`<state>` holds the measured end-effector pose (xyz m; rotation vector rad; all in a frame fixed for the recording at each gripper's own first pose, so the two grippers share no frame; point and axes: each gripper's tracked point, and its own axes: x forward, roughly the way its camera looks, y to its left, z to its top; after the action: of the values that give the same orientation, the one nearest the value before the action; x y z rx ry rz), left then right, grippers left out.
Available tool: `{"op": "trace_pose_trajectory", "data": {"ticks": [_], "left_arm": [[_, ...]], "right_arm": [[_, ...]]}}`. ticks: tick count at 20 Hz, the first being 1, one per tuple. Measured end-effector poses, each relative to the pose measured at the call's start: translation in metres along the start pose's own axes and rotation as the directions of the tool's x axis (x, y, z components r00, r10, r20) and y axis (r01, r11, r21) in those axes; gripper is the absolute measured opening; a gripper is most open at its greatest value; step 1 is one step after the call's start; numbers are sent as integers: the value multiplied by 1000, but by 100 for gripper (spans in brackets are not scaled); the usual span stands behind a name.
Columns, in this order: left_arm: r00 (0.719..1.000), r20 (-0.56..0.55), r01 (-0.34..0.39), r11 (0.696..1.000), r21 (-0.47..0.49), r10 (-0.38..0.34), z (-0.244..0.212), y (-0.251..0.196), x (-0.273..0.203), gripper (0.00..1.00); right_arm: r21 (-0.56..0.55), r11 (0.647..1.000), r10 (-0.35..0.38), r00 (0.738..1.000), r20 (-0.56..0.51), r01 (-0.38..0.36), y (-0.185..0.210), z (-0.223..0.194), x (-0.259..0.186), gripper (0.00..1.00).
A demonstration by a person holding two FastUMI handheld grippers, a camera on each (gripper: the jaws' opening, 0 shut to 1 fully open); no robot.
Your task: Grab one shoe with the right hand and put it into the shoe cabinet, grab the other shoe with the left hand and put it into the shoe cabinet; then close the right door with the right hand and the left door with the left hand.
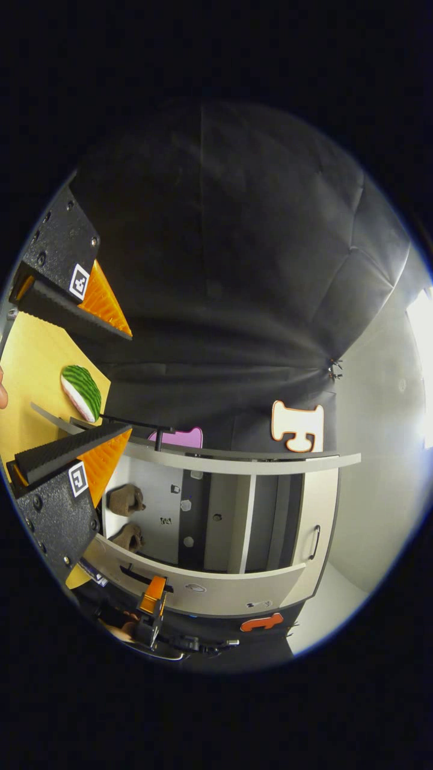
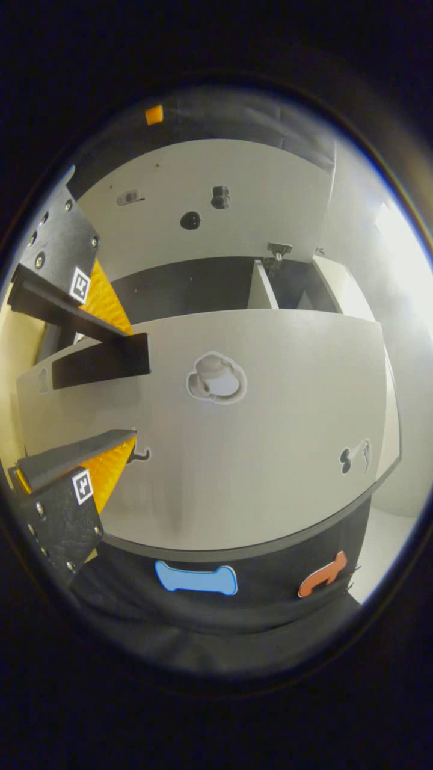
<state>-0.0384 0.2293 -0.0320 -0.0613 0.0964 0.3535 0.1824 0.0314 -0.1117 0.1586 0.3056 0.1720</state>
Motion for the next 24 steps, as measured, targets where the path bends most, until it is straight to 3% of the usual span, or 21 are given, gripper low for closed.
{"op": "trace_pose_trajectory", "data": {"ticks": [7,15,24], "left_arm": [[999,-8,-48,999,-2,48,-3,27,-4,82],[995,-11,-100,995,26,100,1,54,-5,82],[990,-24,-140,989,41,141,-1,73,-8,82]], "right_arm": [[-40,999,-22,999,24,23,5,0,24,84],[-11,999,-51,998,29,51,3,-1,48,84],[-23,993,-118,991,58,119,0,2,61,83]]}}
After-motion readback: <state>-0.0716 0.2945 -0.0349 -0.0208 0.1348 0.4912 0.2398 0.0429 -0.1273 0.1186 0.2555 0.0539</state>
